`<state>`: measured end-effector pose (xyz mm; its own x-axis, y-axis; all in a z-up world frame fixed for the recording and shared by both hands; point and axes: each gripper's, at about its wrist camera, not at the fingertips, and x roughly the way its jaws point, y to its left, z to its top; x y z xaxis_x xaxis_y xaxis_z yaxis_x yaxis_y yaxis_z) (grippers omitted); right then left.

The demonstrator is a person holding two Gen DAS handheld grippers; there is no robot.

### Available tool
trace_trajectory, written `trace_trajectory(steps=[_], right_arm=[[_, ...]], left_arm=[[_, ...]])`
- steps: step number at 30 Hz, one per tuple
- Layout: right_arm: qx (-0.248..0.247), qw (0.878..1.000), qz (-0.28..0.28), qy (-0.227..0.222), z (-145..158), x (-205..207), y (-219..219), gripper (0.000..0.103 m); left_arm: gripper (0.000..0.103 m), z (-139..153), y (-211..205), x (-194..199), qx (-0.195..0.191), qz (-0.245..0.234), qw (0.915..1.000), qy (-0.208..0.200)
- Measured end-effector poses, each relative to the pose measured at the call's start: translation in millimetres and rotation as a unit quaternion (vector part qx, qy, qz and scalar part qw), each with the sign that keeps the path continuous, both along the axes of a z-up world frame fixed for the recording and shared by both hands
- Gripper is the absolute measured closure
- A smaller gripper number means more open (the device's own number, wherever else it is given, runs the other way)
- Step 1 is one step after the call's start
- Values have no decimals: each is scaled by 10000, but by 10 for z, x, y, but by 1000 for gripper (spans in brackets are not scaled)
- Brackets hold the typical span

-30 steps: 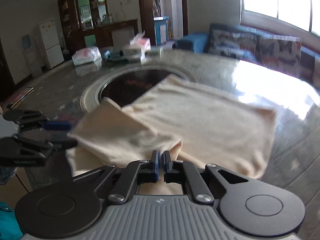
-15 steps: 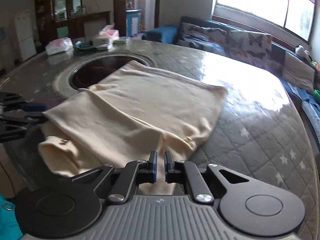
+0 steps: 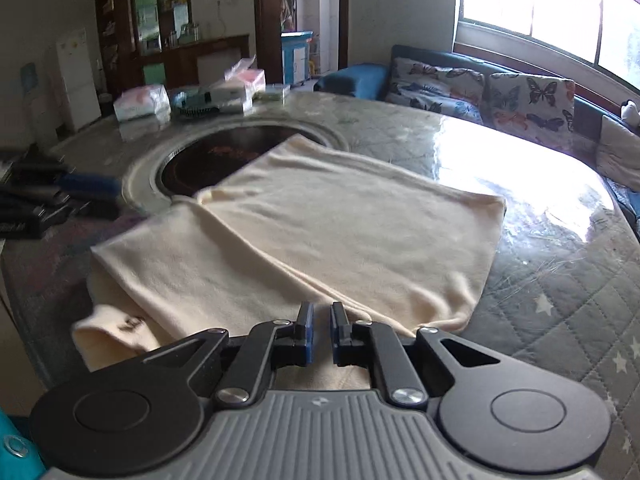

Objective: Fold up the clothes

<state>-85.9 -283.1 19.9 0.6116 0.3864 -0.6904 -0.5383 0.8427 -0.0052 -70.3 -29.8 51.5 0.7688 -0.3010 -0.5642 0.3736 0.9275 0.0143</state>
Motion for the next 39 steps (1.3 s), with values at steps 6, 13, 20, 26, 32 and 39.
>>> trace_trajectory(steps=[6,13,20,26,32,39], right_arm=[[-54,9999,-84,45,-25,-9,-113,96],[-89,10000,1,-32,49,-56,-140,96],[-161,9989,432,-28,75,-217,-70,94],[-167,9990,411,-48,79,-324,-113,93],[-267,9988,413,-15,11,-371,-125,92],[-348,9980,511,-131,139,-492,-152,85]], left_arm=[[83,-205,-58,304,7,-64,9998,191],[82,-160,-17,115,237,-178,9995,-51],[81,-248,-90,-149,699,-521,9960,-176],[80,-167,-38,-286,784,-549,9951,-247],[75,-97,-92,-645,1183,-1188,9845,-512],[64,-270,-332,-875,1702,-1934,9627,-826]])
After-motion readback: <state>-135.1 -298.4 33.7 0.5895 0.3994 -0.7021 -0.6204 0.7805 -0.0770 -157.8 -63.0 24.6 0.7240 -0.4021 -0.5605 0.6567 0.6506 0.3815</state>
